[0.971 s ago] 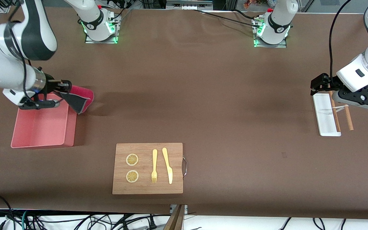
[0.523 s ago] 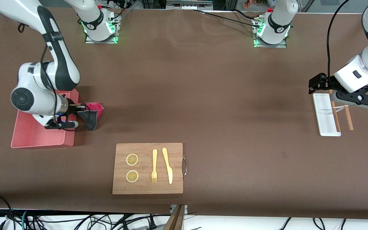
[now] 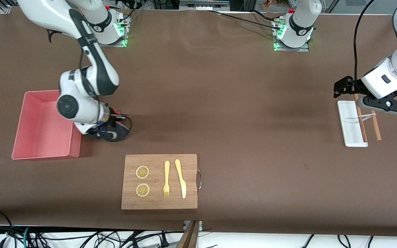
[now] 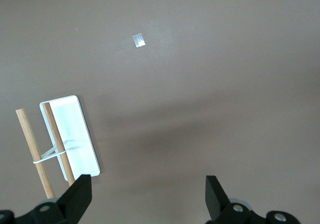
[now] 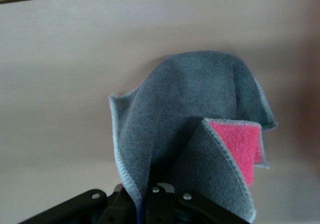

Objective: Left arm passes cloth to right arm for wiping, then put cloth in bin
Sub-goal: 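Wipe the table with the cloth held in the right gripper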

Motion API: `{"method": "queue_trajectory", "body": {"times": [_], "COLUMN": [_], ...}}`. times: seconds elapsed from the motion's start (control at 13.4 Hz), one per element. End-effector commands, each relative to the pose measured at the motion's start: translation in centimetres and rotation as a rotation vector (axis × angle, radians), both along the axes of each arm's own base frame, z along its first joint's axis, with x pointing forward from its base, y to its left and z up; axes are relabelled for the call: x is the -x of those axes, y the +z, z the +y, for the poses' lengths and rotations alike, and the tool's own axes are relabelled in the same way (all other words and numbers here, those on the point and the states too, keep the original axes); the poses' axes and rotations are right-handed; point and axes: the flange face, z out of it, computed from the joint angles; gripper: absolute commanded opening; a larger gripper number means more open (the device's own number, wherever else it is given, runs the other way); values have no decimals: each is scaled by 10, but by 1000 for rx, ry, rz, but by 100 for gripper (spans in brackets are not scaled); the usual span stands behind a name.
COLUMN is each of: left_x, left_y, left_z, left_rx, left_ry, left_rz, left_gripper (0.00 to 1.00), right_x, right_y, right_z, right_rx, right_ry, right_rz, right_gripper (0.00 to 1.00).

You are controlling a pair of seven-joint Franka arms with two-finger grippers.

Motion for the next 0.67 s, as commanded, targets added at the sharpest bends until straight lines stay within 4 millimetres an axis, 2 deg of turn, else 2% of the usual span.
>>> {"method": "queue_trajectory", "body": {"times": [0.0,0.3,0.45,0.6], "left_x": [7,10,10,10], "left_y": [9,7,8,8], "left_z": [-1,1,-3,-3], "left_rx": [18,16,16,16], "left_ry": [13,17,10,10], "left_rz": [-2,28,25,25], "left_gripper": [100,100,100,100], "right_x": [-1,18,31,39], "right_y": [-2,2,14,37], "right_z": [65,185,232,267], "right_rx": [-4,-10,-47,-108], "right_ry": [-77,-221,-292,-355], "right_rz": [-7,-9,7,24], "right_gripper": [0,0,0,0]}}
